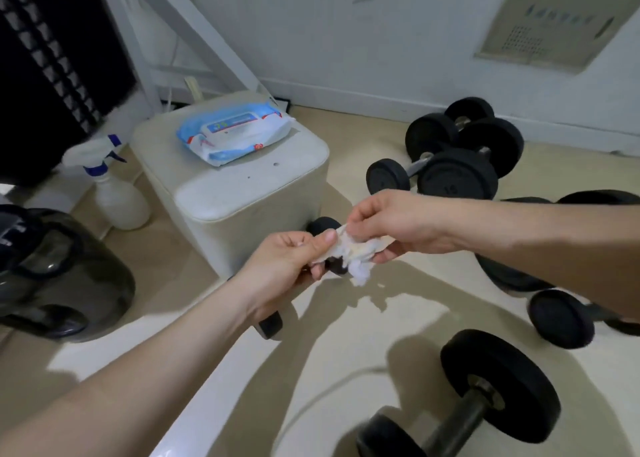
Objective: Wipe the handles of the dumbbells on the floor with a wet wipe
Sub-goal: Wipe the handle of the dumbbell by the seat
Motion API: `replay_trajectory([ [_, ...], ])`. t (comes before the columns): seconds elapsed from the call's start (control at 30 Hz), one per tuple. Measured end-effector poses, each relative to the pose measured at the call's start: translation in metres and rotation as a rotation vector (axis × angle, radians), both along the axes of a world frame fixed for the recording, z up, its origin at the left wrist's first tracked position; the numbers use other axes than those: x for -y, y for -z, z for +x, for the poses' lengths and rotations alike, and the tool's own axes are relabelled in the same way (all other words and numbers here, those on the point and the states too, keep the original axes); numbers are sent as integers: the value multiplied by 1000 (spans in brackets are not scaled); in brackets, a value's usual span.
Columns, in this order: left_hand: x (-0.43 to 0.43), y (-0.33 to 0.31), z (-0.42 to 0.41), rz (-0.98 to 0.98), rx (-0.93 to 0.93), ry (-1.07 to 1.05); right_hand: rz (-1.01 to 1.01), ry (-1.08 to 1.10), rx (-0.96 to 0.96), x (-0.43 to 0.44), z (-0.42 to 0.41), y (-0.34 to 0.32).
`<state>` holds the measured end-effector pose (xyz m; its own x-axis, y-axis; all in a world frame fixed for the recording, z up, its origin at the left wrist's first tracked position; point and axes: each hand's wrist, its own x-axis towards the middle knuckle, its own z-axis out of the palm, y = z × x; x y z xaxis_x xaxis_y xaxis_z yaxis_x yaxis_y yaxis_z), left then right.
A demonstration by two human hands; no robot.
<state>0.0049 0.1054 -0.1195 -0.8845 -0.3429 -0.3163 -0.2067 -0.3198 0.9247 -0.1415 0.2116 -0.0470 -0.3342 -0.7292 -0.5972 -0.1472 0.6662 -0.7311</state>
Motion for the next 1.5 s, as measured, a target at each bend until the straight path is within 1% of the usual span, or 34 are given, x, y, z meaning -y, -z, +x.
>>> replay_trajectory([
  [0.07, 8, -5, -1, -101, 40, -33, -72, 101, 216, 5, -13, -4],
  [0.13, 13, -12, -6, -129, 52, -119, -170, 179, 367, 7, -19, 1],
  [0.23, 16, -30, -14, -3, 17, -290, -320, 257, 468, 8, -24, 17],
  [0.33, 12, -46, -17, 86, -18, -340, -445, 328, 654, 3, -28, 35],
  [0.43, 7, -52, -16, 70, 36, -323, -476, 317, 779, 0, -24, 48],
  [0.53, 7, -54, -25, -11, 85, -323, -516, 337, 822, 4, -23, 49],
  [0.67, 10, -68, -46, -244, 213, -309, -614, 379, 832, 11, -35, 43],
  [0.7, 10, -68, -49, -293, 275, -295, -630, 380, 829, 11, -37, 45],
  [0.73, 11, -66, -51, -405, 353, -275, -638, 380, 820, 11, -37, 49],
  [0.77, 13, -62, -50, -616, 431, -257, -637, 380, 810, 11, -37, 54],
  [0.8, 12, -59, -48, -876, 472, -238, -632, 383, 802, 10, -36, 60],
  [0.83, 11, -55, -45, -1110, 431, -225, -627, 380, 796, 10, -36, 66],
  [0.87, 8, -48, -42, -1246, 337, -234, -623, 369, 790, 10, -35, 72],
  [0.9, 3, -42, -39, -1269, 268, -245, -619, 354, 782, 10, -34, 76],
  [0.97, -8, -23, -33, -1187, 232, -256, -610, 317, 758, 9, -34, 83],
  [1.0, -13, -13, -30, -1178, 256, -251, -604, 303, 755, 9, -34, 85],
  [1.07, -19, 10, -22, -1227, 330, -242, -574, 297, 764, 10, -31, 89],
  [1.17, -24, 27, -14, -1105, 385, -217, -476, 349, 765, 5, -21, 101],
  [1.23, -29, 35, -10, -1151, 372, -141, -433, 379, 759, 1, -15, 111],
  [1.27, -32, 37, -9, -1200, 356, -100, -420, 355, 751, -1, -12, 115],
  [1.3, -34, 39, -8, -1230, 337, -97, -407, 285, 704, -3, -11, 117],
  [1.33, -35, 41, -7, -1204, 317, -125, -391, 170, 594, -5, -11, 118],
  [1.37, -36, 40, -6, -1092, 318, -174, -371, 40, 453, -5, -11, 120],
  [1.4, -36, 40, -5, -916, 330, -220, -353, -64, 341, -5, -10, 118],
  [1.47, -34, 39, -2, -573, 339, -288, -328, -114, 282, -1, -11, 112],
  [1.5, -32, 39, 1, -502, 347, -310, -315, -110, 255, 2, -11, 111],
])
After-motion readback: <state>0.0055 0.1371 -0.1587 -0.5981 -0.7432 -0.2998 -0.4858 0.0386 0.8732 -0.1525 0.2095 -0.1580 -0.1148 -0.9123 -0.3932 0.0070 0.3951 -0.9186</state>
